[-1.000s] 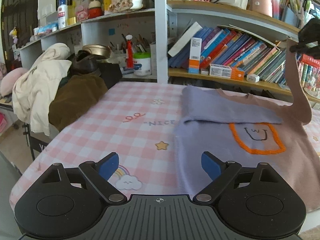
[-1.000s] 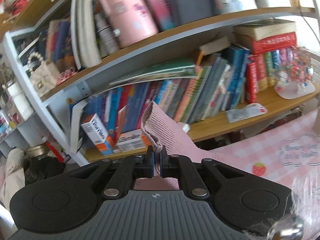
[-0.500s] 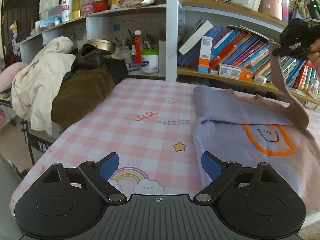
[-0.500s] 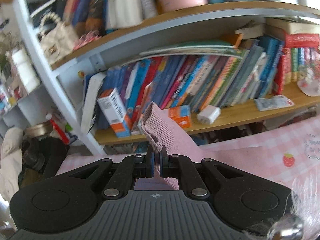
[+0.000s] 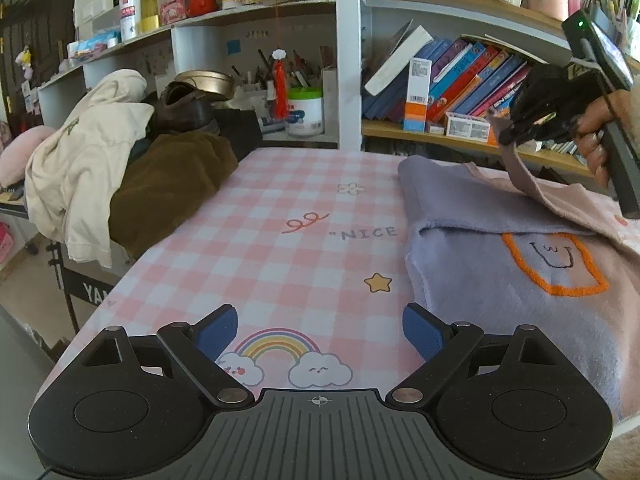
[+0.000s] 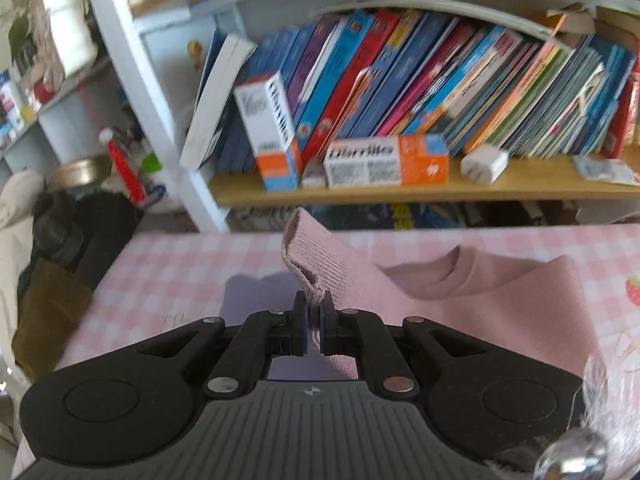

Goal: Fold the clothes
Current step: 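Lift the pink sleeve and fold it across the sweater body, then release, then move the open right gripper to the pink side edge of the sweater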

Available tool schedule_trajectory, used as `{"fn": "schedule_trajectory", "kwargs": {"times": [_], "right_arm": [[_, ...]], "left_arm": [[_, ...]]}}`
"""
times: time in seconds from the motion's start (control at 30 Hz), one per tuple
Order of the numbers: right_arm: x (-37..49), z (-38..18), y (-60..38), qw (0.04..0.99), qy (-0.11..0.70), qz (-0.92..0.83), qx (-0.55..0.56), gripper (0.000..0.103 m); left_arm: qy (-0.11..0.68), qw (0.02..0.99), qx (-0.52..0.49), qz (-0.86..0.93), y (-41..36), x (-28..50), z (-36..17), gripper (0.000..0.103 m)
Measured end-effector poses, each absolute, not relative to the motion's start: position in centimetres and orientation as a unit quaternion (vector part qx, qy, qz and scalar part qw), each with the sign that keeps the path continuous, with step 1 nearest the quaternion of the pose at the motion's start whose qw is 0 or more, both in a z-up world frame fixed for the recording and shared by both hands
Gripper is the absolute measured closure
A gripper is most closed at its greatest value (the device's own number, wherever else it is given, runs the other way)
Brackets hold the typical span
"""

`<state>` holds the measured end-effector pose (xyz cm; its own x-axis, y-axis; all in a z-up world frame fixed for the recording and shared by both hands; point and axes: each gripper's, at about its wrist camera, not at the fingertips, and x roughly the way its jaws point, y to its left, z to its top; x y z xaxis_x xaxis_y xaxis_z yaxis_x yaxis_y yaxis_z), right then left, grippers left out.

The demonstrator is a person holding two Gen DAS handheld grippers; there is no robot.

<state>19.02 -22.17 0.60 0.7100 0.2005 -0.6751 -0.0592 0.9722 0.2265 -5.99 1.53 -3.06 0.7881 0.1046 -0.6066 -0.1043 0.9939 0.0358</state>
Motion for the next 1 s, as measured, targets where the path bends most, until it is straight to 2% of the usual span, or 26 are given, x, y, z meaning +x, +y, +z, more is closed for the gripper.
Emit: {"fn": "schedule_trajectory", "kwargs": {"times": [0.3,0.37,0.4,0.47,0.5,1.0], "right_arm": [[19.0,-1.7,-21.1,0.908,0.401,0.079,0.091,0.097],[18.9,-1.6,-21.1,0.908,0.401,0.082,0.093,0.093],[18.8,-1.5,-21.2,0.908,0.400,0.081,0.093,0.091],[18.4,-1.3,-21.3,0.911,0.394,0.077,0.090,0.070],[18.2,-1.1,-21.4,0.913,0.391,0.076,0.090,0.068],[11.9,-0.3,-27.3,0.917,0.379,0.029,0.119,0.065]], "left_arm": [[0.324,0.945,0.000,0.056,1.9,-6.1,-3.2,0.011],[0.322,0.945,0.001,0.054,1.8,-6.2,-3.1,0.011],[0.322,0.945,0.001,0.053,1.8,-6.2,-3.1,0.011],[0.320,0.946,0.003,0.050,1.7,-6.2,-3.0,0.011],[0.319,0.947,0.003,0.048,1.6,-6.3,-3.0,0.011],[0.309,0.951,0.014,-0.001,-0.7,-6.7,-2.9,0.011]]}}
